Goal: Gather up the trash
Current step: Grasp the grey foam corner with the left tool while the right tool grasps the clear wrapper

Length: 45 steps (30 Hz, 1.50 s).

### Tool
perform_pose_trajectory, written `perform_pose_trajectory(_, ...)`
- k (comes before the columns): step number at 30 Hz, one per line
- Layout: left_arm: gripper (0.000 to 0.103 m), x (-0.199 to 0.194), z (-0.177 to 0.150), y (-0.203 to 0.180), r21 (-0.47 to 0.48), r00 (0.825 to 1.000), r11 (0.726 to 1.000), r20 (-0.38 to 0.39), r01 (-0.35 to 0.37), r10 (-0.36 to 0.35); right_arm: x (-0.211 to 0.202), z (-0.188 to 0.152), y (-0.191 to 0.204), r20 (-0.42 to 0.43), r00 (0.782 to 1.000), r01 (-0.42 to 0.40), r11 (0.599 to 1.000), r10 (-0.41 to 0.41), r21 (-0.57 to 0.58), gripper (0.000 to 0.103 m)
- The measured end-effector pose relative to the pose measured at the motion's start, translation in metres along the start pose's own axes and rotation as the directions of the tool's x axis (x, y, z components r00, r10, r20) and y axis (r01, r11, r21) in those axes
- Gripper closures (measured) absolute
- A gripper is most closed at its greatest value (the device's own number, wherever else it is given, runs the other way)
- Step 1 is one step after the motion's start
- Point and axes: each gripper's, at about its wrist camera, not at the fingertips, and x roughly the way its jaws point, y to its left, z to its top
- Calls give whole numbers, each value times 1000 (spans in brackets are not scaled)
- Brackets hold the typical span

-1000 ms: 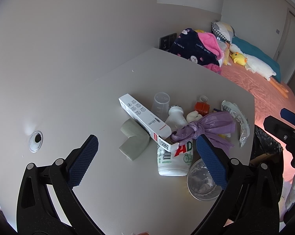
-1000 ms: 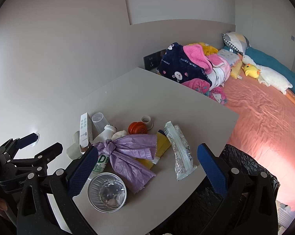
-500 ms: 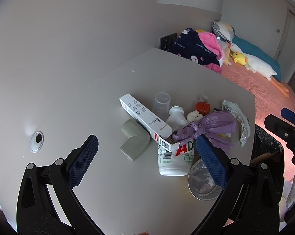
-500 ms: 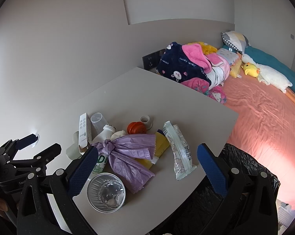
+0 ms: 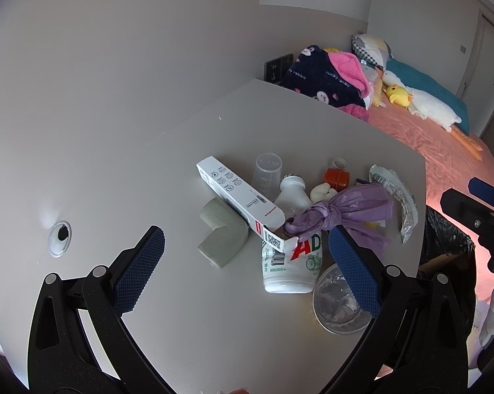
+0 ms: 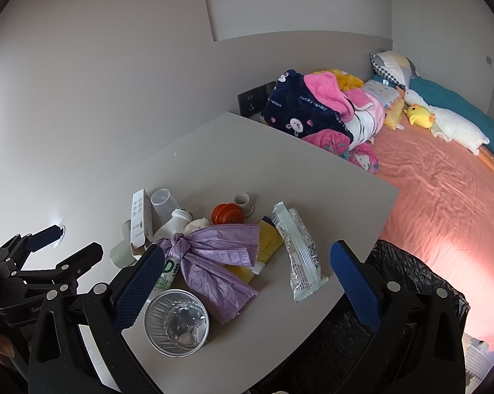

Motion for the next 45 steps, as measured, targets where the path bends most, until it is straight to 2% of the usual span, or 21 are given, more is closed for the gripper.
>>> perform_pose_trajectory(6,6,6,-2,6,-23,1000,999,-15,23,-24,5,-7,-1,-3,1000,-4,1000,4,-11,3)
perform_pose_trajectory(11,6,14,-5,16,-48,1000,999,-24,7,-8,10,-10,-10,-13,1000,-8,1000,8,2,3)
perform_pose_trajectory(19,6,34,-7,36,-99,997,995,-67,21,-28,26,-8,-24,-31,1000,-1,1000,1,23,3)
perform_pose_trajectory(25,6,53,-6,43,-81,996,997,-86,-7,0,39,-4,-28,-40,999,19,1000,-19,12,3)
perform_pose_trajectory(30,6,74,-8,44,-27,992,998,-116,-53,50,57,-1,-34,-73,996,42,999,-41,17,3)
perform_pose_trajectory(41,6,109,-7,43,0,980,999,-194,-48,47,102,5,-52,-156,985,81,996,-74,39,3)
perform_pose_trajectory(45,6,117,-7,47,-9,979,999,-198,-39,36,122,6,-58,-191,978,95,995,-85,44,10)
